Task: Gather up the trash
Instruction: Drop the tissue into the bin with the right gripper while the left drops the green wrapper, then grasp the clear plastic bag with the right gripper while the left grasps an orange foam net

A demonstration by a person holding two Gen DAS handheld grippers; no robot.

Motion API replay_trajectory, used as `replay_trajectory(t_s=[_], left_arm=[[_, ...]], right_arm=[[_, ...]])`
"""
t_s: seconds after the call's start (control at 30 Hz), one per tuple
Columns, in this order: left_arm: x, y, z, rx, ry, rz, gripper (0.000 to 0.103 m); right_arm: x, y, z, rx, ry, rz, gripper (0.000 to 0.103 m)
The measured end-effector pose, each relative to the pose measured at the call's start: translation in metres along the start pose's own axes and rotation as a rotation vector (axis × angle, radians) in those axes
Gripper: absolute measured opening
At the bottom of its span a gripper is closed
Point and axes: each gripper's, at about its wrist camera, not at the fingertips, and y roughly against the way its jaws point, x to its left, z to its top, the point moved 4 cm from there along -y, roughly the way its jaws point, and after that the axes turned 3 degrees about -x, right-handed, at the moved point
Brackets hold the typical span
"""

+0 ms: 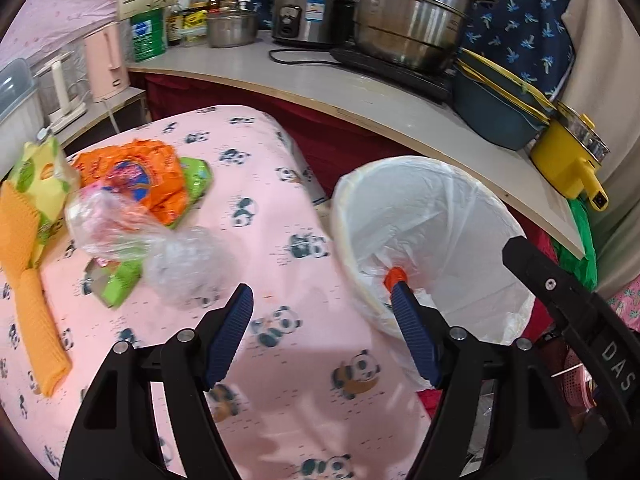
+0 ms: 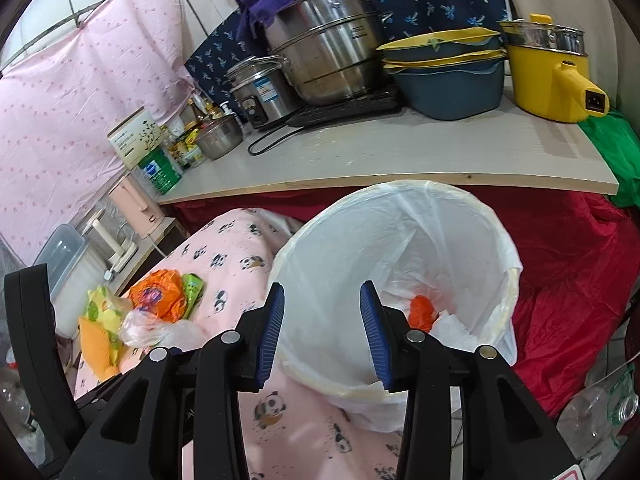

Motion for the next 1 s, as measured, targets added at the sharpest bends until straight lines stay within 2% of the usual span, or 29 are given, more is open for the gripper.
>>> replay_trajectory(t_s=[0.13,0.53,0.63,0.8,1.0], left_arm=[[0.028,0.01,-0.004,-0.005,0.048,0.047,0.068],[0.12,0.032,-0.03,0.006,0.173,0.195,0.068],[0.144,0.039,-0.036,0.005,0.204,0.244,0.075],[0.183,0.044,-0.049,0.018,0.272,0.312,0.081],[0.217,0.044,-0.057,0.04,0.33,0.341,0.086]], right_arm=[[0.02,0.002,-0.007,0.015,0.025,0.031,0.048],[0.085,-0.008,-0.041,0.095,0.136,0.1,0.049],[0.104,-0.012,-0.05,0.116,0.172,0.114,0.051],[0.128,-0.023,-0.065,0.148,0.204,0.135,0.061],[0.149,-0.048,-0.073,0.176,0.231,0.133,0.066]])
